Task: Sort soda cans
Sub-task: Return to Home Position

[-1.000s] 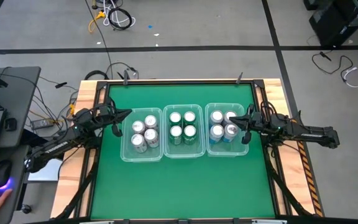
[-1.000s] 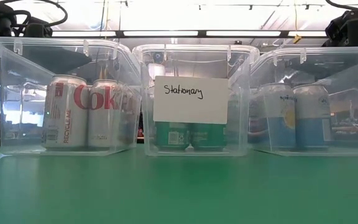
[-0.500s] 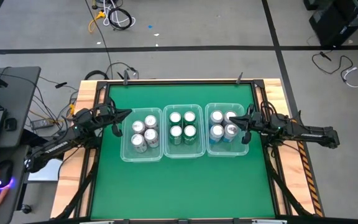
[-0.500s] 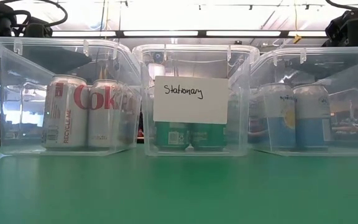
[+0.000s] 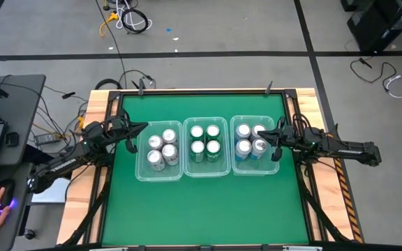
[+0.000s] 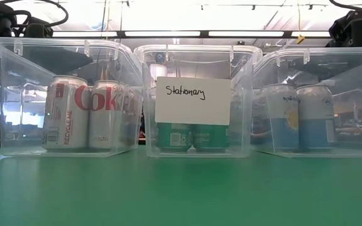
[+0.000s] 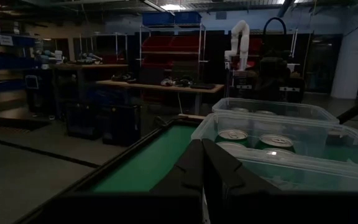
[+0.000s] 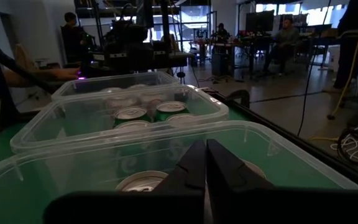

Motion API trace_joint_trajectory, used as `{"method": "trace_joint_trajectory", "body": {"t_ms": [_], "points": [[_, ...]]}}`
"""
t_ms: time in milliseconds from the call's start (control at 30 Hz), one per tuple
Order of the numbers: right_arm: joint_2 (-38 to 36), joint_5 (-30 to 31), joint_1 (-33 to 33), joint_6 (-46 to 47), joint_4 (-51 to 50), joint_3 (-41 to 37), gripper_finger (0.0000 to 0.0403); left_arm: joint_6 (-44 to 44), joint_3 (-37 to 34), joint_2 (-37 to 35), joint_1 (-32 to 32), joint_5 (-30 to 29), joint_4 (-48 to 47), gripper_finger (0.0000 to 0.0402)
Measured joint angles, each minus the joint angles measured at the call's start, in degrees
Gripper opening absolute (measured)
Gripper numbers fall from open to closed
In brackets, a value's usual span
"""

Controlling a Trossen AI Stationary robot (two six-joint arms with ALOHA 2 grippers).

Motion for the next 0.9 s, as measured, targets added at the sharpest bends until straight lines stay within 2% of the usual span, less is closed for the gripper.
{"method": "trace_joint_trajectory", "body": {"t_ms": [900], "points": [[-0.01, 0.00, 0.00, 0.02, 0.00, 0.00, 0.0005, 0.00, 0.00, 0.00, -0.01, -0.01, -0.01, 0.0001]]}}
